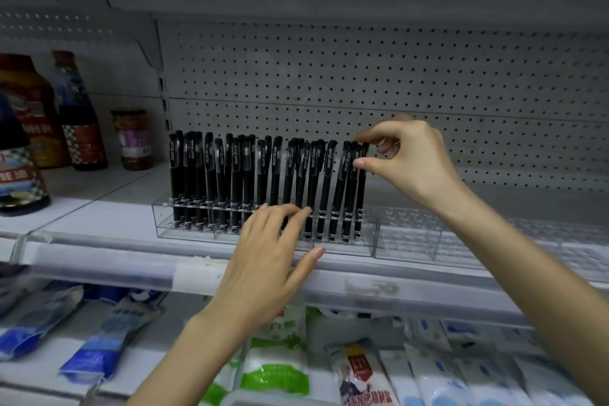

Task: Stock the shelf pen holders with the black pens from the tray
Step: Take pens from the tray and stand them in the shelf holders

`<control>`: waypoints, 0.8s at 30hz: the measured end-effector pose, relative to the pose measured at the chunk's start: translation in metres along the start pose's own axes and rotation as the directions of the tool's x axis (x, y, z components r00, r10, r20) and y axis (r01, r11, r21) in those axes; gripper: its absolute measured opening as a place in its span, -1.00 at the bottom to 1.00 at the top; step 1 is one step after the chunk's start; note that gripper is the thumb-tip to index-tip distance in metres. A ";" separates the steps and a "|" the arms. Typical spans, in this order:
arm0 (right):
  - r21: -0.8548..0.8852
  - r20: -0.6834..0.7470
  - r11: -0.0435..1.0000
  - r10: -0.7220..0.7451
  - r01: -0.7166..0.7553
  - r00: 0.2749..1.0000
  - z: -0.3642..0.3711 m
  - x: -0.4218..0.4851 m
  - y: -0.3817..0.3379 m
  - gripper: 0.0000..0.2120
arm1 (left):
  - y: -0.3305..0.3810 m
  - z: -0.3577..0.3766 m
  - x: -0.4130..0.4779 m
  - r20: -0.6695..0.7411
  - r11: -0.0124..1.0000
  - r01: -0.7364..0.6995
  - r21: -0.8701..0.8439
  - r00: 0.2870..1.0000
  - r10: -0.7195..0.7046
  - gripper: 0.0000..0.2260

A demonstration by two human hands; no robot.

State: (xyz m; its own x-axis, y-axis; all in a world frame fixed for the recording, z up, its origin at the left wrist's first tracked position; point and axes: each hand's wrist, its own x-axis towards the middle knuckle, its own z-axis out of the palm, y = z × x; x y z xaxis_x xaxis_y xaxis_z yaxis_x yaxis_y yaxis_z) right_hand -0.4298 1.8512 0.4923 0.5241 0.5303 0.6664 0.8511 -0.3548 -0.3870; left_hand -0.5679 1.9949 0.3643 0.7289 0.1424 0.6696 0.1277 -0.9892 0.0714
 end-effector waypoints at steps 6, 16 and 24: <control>0.106 -0.084 0.994 -0.025 0.034 0.996 -0.008 -0.031 -0.007 -0.66 | 0.010 -0.018 -0.014 -0.026 0.997 -0.017 -0.070 1.000 0.016 -0.43; 0.336 0.462 0.933 -0.043 -0.130 0.886 0.102 -0.243 -0.006 -0.75 | 0.010 0.010 -0.209 0.202 0.850 0.426 -0.309 0.903 -0.379 -0.44; 0.078 0.751 0.975 0.080 -0.208 0.656 0.192 -0.307 0.011 -0.62 | 0.025 0.026 -0.310 0.442 0.701 0.653 -0.286 0.739 -0.508 -0.35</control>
State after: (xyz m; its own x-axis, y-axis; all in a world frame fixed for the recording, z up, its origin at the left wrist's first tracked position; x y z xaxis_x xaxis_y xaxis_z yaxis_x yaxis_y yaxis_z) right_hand -0.5757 1.8326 0.1611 0.4350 0.8975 -0.0724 0.7231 -0.3961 -0.5658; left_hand -0.7729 1.9270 0.1389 0.7711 0.6230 0.1314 0.3737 -0.6100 0.6988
